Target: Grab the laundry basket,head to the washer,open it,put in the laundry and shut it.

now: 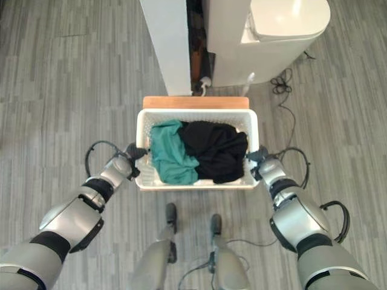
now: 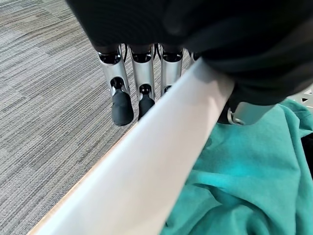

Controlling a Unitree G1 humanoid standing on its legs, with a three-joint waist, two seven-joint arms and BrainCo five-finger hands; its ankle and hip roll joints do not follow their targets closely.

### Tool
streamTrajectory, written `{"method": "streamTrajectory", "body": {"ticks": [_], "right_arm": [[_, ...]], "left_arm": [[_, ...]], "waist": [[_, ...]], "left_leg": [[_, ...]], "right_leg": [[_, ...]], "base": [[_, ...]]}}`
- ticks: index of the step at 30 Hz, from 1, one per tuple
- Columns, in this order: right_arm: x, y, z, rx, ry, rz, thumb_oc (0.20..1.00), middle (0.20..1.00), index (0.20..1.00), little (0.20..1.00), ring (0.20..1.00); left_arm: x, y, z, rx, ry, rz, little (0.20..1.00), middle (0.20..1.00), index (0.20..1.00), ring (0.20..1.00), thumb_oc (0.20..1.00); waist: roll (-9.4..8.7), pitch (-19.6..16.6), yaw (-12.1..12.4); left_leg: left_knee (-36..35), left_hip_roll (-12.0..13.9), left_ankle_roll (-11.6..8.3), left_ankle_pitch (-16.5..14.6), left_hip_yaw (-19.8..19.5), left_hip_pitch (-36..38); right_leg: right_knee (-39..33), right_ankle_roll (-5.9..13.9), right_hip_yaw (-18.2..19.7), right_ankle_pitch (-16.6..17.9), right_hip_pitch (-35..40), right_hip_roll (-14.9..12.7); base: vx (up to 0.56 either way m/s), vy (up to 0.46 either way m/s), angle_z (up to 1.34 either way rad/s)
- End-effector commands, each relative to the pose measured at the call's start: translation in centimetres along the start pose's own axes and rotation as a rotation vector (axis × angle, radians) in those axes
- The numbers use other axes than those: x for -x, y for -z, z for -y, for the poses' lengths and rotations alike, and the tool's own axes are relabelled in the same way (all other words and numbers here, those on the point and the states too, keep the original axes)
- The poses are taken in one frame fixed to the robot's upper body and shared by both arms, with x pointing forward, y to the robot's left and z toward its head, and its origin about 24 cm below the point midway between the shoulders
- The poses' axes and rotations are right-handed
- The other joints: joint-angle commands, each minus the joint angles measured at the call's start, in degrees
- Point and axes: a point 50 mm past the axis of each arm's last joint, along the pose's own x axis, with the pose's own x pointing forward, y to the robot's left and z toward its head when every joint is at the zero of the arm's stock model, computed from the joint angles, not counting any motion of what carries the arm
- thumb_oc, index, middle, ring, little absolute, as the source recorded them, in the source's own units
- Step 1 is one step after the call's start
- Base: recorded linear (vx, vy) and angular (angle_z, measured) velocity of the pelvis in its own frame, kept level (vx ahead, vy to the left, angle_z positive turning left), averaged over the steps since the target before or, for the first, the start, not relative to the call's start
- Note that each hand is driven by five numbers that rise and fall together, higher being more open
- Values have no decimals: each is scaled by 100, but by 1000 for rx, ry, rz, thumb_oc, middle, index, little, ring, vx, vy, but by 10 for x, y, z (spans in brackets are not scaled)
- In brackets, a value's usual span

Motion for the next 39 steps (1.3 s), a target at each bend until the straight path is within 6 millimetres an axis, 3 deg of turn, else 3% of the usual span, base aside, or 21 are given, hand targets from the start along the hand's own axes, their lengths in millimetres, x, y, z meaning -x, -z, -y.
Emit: {"method": "streamTrajectory", "body": {"ticks": [1,6,9,10,11,12,14,15,17,24,31,39], "right_arm": [[3,-15,3,-99,26,129,200,200,200,200,200],[21,-4,11,-195,50,268,200,200,200,200,200],[21,-4,11,-195,50,267,200,200,200,200,200],[43,27,25,-245,92,310,200,200,200,200,200],[68,73,32,-288,111,265,200,200,200,200,200],[69,75,32,-288,110,260,200,200,200,200,200],[87,109,35,-301,110,187,200,200,200,200,200],[88,110,34,-300,110,184,200,200,200,200,200],[101,136,30,-322,87,115,200,200,200,200,200],[113,163,21,-351,61,22,200,200,200,200,200],[116,172,20,-367,66,-6,200,200,200,200,200],[117,174,16,-377,70,-9,200,200,200,200,200]], "left_arm": [[-1,-17,3,-135,-54,61,200,200,200,200,200],[8,-9,8,-78,-59,159,200,200,200,200,200],[8,-9,8,-78,-58,159,200,200,200,200,200],[20,-8,18,54,-42,242,200,200,200,200,200],[37,-6,29,219,7,318,200,200,200,200,200],[38,-5,30,219,12,317,200,200,200,200,200],[52,7,48,311,102,322,200,200,200,200,200],[53,7,48,311,105,320,200,200,200,200,200],[60,15,60,307,168,308,200,200,200,200,200],[63,24,67,299,198,269,200,200,200,200,200],[63,25,69,288,206,265,200,200,200,200,200],[63,23,68,265,200,279,200,200,200,200,200]], "waist": [[29,-175,55],[85,-445,14],[84,-445,17],[114,-619,-5],[151,-843,2],[154,-850,10],[171,-1051,34],[172,-1052,37],[165,-1217,39],[143,-1414,41],[155,-1492,42],[144,-1423,2]], "left_leg": [[31,332,-289,-304,61,202],[31,351,-286,-462,128,516],[31,351,-286,-463,129,519],[31,370,-281,-610,169,869],[31,349,-262,-668,126,1146],[31,349,-263,-675,122,1165],[31,363,-254,-723,56,1475],[31,363,-256,-727,52,1491],[71,398,-252,-725,-54,1703],[152,486,-316,-621,-241,1777],[103,570,-411,-458,-329,1660],[163,573,-398,-479,-408,1628]], "right_leg": [[249,325,-208,229,-469,-410],[290,327,-197,90,-203,-431],[289,327,-195,90,-201,-431],[331,323,-210,-73,115,-448],[479,283,-272,-261,345,-463],[485,283,-276,-273,364,-463],[690,224,-325,-493,633,-441],[696,224,-329,-502,648,-442],[914,139,-395,-706,870,-412],[865,-1,-546,-838,1157,-283],[552,-29,-688,-776,1274,-162],[556,-79,-615,-764,1260,-108]], "base": [[65,-37,1],[54,-18,-2],[40,-14,-4],[227,-104,-9],[230,-104,2],[148,-86,9],[117,-68,8],[112,-76,-1],[103,-92,6],[22,-97,20],[-30,-63,13],[-4,-16,1]]}}
